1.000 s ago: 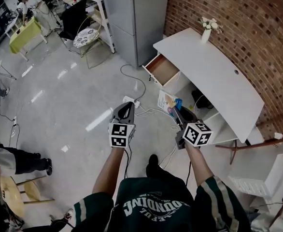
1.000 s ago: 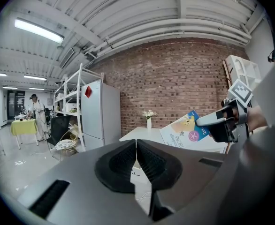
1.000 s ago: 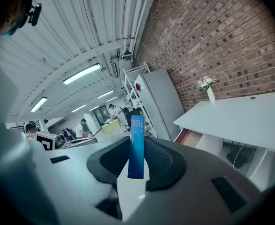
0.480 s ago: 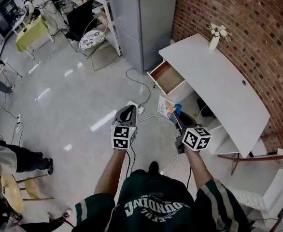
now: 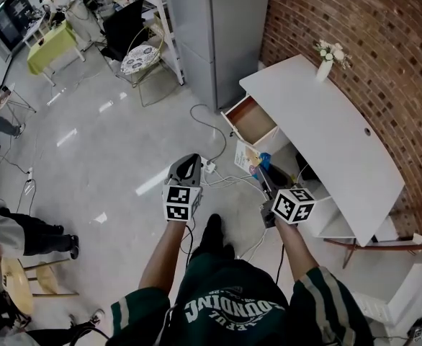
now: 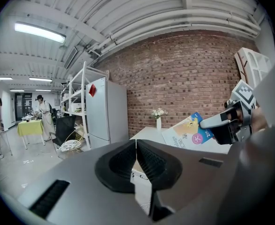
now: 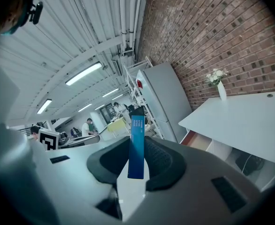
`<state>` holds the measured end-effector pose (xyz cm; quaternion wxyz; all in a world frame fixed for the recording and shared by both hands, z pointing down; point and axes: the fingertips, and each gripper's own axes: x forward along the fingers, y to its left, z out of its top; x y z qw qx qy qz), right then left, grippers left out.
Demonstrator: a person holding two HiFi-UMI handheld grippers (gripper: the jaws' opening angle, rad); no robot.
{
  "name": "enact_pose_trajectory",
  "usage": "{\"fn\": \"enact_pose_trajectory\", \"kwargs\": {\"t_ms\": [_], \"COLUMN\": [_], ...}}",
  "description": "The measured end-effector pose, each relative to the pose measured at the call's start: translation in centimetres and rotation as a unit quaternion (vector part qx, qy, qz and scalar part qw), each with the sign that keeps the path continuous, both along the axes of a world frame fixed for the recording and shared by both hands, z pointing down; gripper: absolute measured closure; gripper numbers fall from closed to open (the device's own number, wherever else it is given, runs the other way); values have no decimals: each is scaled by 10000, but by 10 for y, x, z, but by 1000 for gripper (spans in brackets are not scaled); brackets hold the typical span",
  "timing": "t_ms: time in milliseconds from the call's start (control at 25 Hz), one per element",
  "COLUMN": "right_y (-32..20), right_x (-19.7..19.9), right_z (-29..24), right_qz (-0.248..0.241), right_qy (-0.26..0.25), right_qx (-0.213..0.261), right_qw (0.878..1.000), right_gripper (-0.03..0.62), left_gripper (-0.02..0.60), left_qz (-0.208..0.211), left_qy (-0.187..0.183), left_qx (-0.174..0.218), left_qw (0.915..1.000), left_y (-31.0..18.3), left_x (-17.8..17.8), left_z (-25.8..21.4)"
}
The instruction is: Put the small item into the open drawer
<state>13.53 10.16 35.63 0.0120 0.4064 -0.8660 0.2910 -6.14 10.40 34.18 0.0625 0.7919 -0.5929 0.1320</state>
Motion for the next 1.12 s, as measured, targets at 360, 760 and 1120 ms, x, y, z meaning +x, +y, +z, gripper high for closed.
{"fn": "enact_pose_trajectory", "kwargs": {"t_ms": [360, 760, 1120], "right_y": [-38, -105, -166], "right_x": [-4, -26, -61], "right_z": [7, 19, 21], "right_qz": [62, 198, 131], "right_qy": [48, 80, 326], "right_qx": [-62, -184, -159], "right_qw": [9999, 9996, 9993], "right_gripper": [484, 484, 484], "left_gripper": [563, 563, 563], "left_qz": [-11, 159, 216], "left_qy": [86, 103, 216], "left_qx": [-46, -93, -93], "left_qw": [10000, 9998, 9995], "left_y": [-43, -112, -177], "left_x": [-10, -27, -54], "left_z": [8, 16, 28]}}
